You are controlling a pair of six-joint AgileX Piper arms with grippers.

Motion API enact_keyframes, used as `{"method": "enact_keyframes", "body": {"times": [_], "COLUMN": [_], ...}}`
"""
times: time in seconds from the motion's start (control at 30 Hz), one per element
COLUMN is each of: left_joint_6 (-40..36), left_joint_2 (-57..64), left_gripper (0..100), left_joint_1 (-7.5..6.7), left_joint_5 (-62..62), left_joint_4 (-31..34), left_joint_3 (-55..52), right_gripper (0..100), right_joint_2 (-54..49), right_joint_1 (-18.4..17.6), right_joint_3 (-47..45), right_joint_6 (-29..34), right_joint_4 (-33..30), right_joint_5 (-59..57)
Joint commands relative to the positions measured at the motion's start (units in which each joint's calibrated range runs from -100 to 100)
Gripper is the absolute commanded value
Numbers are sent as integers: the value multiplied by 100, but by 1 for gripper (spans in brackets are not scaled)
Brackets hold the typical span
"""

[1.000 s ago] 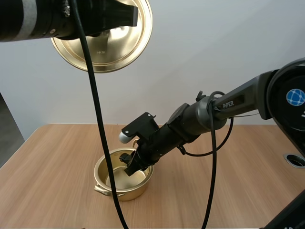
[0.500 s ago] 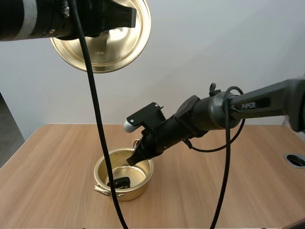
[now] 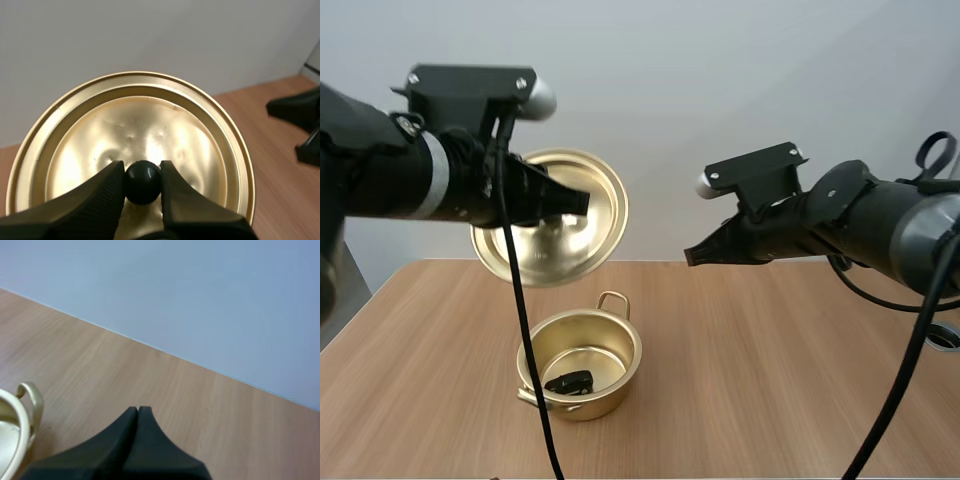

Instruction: Open the pot, put the car inside, and close it

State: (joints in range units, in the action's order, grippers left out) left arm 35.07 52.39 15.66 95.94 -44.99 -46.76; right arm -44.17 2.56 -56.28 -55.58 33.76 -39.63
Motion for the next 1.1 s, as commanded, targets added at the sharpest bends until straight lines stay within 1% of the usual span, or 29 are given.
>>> {"method": "enact_keyframes", "body": {"times": [0.0, 0.17, 0.27, 0.37, 0.53, 0.63, 0.73, 0.77, 0.9, 0.97, 1.07], "left_joint_6": [416, 778, 1021, 1056, 1003, 966, 757, 706, 715, 734, 964], "left_joint_2": [-302, -794, -1107, -1440, -1877, -2002, -2051, -2064, -2077, -2103, -2279], "left_gripper": [0, 0, 0, 0, 0, 0, 0, 0, 0, 0, 0], "left_joint_1": [-5, -5, -66, -259, -694, -915, -1055, -1081, -1082, -1082, -1082], "left_joint_5": [-124, -360, -464, -797, -1399, -1540, -1970, -2061, -2228, -2550, -2684], "left_joint_4": [-7, 83, 167, 413, 511, 629, 897, 995, 1010, 1010, 881], "left_joint_3": [-1020, -1163, -1174, -1190, -1190, -1190, -1190, -1190, -1195, -1296, -1453], "right_gripper": [0, 0, 0, 0, 0, 0, 0, 0, 0, 0, 0], "right_joint_2": [-291, -738, -953, -1114, -1353, -1410, -1403, -1403, -1403, -1403, -1403], "right_joint_1": [429, 447, 447, 447, 447, 447, 447, 447, 447, 447, 447], "right_joint_3": [-84, -318, -336, -336, -336, -336, -336, -336, -336, -336, -336], "right_joint_6": [3, 3, 3, 3, 3, 51, 51, 51, 51, 51, 51], "right_joint_4": [15, -2, -19, -19, -19, -19, -19, -19, -19, -19, -19], "right_joint_5": [15, -8, -207, -389, -624, -729, -779, -779, -779, -779, -779]}}
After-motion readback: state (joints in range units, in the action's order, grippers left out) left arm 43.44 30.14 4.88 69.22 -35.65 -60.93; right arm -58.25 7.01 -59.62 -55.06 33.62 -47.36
